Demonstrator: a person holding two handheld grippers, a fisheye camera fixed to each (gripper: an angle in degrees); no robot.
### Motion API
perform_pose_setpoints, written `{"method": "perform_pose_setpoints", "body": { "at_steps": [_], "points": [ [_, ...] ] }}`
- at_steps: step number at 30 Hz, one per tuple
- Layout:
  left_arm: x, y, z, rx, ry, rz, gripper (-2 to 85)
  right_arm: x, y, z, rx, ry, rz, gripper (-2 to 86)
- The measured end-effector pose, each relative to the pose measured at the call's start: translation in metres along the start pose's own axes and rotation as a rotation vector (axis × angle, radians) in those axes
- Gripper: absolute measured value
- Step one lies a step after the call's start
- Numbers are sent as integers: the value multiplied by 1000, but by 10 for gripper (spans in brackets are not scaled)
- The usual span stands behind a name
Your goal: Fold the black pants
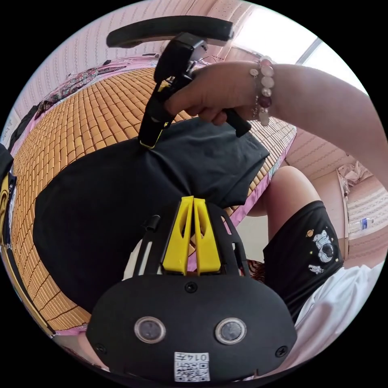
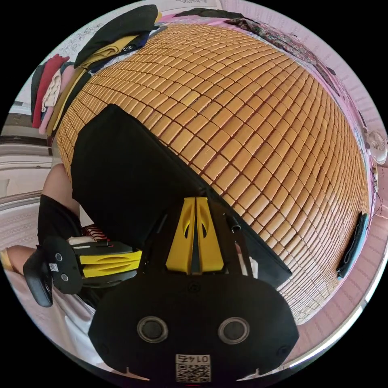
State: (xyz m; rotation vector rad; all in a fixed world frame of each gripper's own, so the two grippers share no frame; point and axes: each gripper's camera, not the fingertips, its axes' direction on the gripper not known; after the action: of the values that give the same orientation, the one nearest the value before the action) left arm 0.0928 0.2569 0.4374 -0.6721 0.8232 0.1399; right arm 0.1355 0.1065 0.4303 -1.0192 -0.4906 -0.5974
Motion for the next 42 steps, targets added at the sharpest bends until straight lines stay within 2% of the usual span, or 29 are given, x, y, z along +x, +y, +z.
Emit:
{"method": "perform_pose_setpoints", "body": {
  "at_steps": [5, 10, 13, 16, 19, 22, 24, 30, 34, 36, 38, 40, 42],
  "points": [
    [-6, 10, -24, 56, 8, 10, -10, 40, 115, -25, 336, -195, 327, 5],
    [-37, 53, -84, 244, -64, -143, -10, 76, 235, -37, 376, -4, 630, 69],
    [-68, 81, -115, 305, -156, -282, -10, 104, 277, -24, 325, -40, 788, 105],
    [-98, 96, -126, 292, -197, -398, -10, 121, 293, -4, 271, -127, 851, 103],
    [-115, 98, -118, 220, -225, -445, -10, 128, 309, 1, 296, -191, 879, 64],
    [-125, 95, -91, 33, -227, -462, -10, 135, 331, 3, 359, -281, 915, 28],
    [-125, 96, -92, 81, -246, -461, -10, 137, 344, 2, 398, -333, 926, 20],
    [-130, 93, -100, 52, -261, -445, -10, 118, 347, -48, 663, -404, 762, 10],
    [-136, 98, -108, 85, -238, -464, -10, 51, 278, -98, 769, -487, 376, 18],
    [-142, 106, -123, 131, -193, -510, -10, 3, 241, -105, 741, -534, 177, 28],
    [-145, 117, -140, 195, -156, -552, -10, -65, 194, -87, 623, -580, -34, 55],
    [-148, 130, -158, 248, -143, -582, -10, -103, 165, -51, 471, -560, -108, 83],
    [-152, 149, -178, 287, -146, -626, -9, -123, 150, -14, 345, -499, -80, 84]
  ]
}}
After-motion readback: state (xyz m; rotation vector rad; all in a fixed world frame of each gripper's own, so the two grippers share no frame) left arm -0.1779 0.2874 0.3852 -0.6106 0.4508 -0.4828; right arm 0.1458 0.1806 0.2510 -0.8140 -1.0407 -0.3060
